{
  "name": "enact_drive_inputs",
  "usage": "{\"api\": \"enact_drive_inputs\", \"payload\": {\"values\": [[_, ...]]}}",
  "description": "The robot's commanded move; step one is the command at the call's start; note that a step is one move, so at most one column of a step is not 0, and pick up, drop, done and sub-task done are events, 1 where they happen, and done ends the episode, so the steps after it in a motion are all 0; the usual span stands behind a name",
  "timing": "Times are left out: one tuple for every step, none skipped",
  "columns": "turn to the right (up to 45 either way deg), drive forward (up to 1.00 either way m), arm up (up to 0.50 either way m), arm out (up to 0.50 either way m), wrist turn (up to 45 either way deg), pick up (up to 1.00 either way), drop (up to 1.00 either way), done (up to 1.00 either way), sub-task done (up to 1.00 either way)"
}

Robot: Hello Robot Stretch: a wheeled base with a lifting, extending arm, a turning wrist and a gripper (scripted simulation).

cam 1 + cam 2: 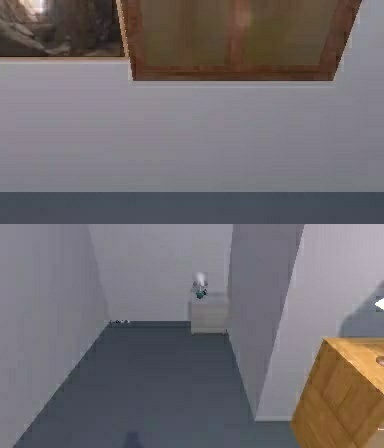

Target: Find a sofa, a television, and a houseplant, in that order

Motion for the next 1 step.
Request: {"api": "enact_drive_inputs", "payload": {"values": [[-45.0, 0.0, 0.0, 0.0, 0.0, 0.0, 0.0, 0.0, 0.0]]}}
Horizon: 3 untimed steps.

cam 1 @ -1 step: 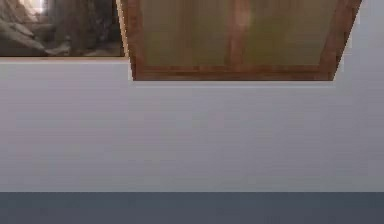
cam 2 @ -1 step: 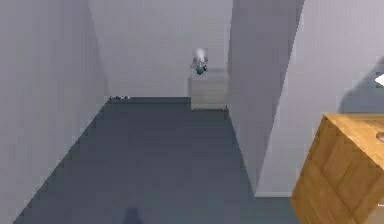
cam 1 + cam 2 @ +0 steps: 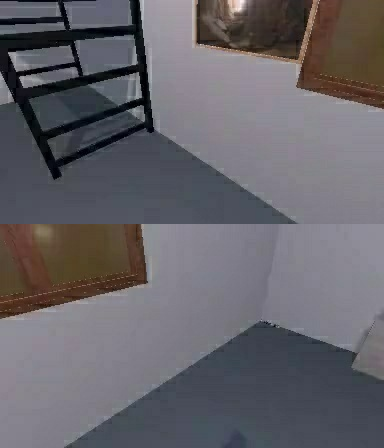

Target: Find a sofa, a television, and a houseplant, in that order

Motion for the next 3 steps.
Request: {"api": "enact_drive_inputs", "payload": {"values": [[-45.0, 0.0, 0.0, 0.0, 0.0, 0.0, 0.0, 0.0, 0.0], [-42.0, 0.0, 0.0, 0.0, 0.0, 0.0, 0.0, 0.0, 0.0], [0.0, 0.2, 0.0, 0.0, 0.0, 0.0, 0.0, 0.0, 0.0]]}}
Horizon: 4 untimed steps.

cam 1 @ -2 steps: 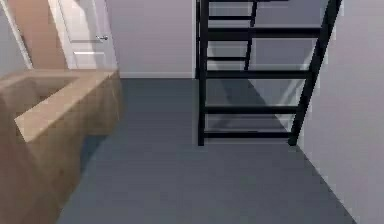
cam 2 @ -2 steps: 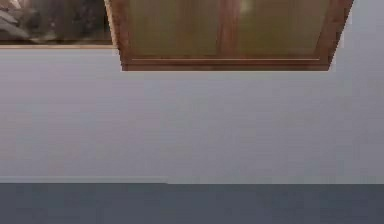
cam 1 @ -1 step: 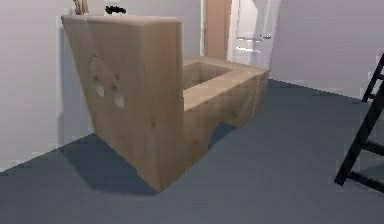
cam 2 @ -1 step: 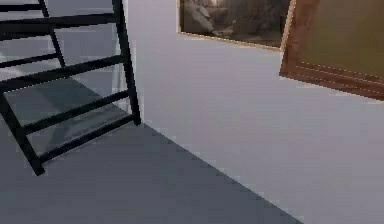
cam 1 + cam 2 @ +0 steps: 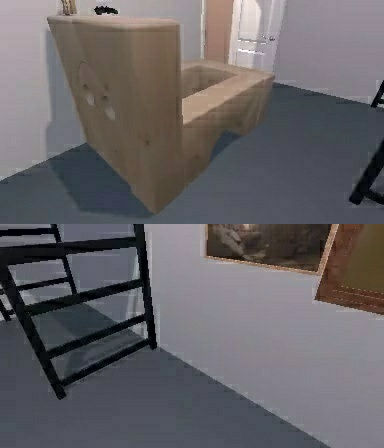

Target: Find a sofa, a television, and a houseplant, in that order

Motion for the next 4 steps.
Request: {"api": "enact_drive_inputs", "payload": {"values": [[-45.0, 0.0, 0.0, 0.0, 0.0, 0.0, 0.0, 0.0, 0.0], [0.0, 0.3, 0.0, 0.0, 0.0, 0.0, 0.0, 0.0, 0.0], [45.0, 0.0, 0.0, 0.0, 0.0, 0.0, 0.0, 0.0, 0.0], [39.0, 0.0, 0.0, 0.0, 0.0, 0.0, 0.0, 0.0, 0.0]]}}
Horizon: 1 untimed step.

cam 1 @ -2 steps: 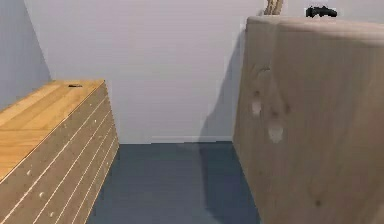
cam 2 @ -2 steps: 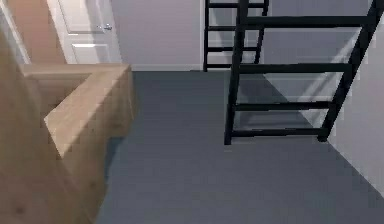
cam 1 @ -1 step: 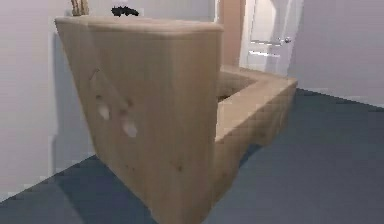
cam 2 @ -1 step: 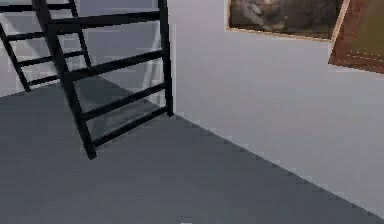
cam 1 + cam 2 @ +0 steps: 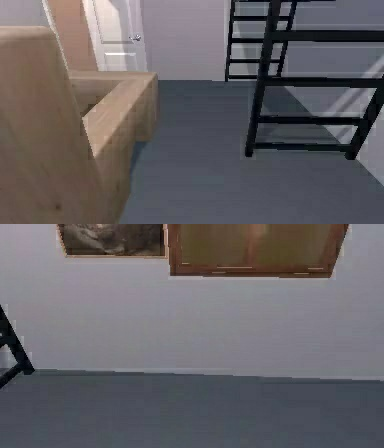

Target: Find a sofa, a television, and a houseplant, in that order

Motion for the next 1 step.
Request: {"api": "enact_drive_inputs", "payload": {"values": [[0.0, 1.0, 0.0, 0.0, 0.0, 0.0, 0.0, 0.0, 0.0]]}}
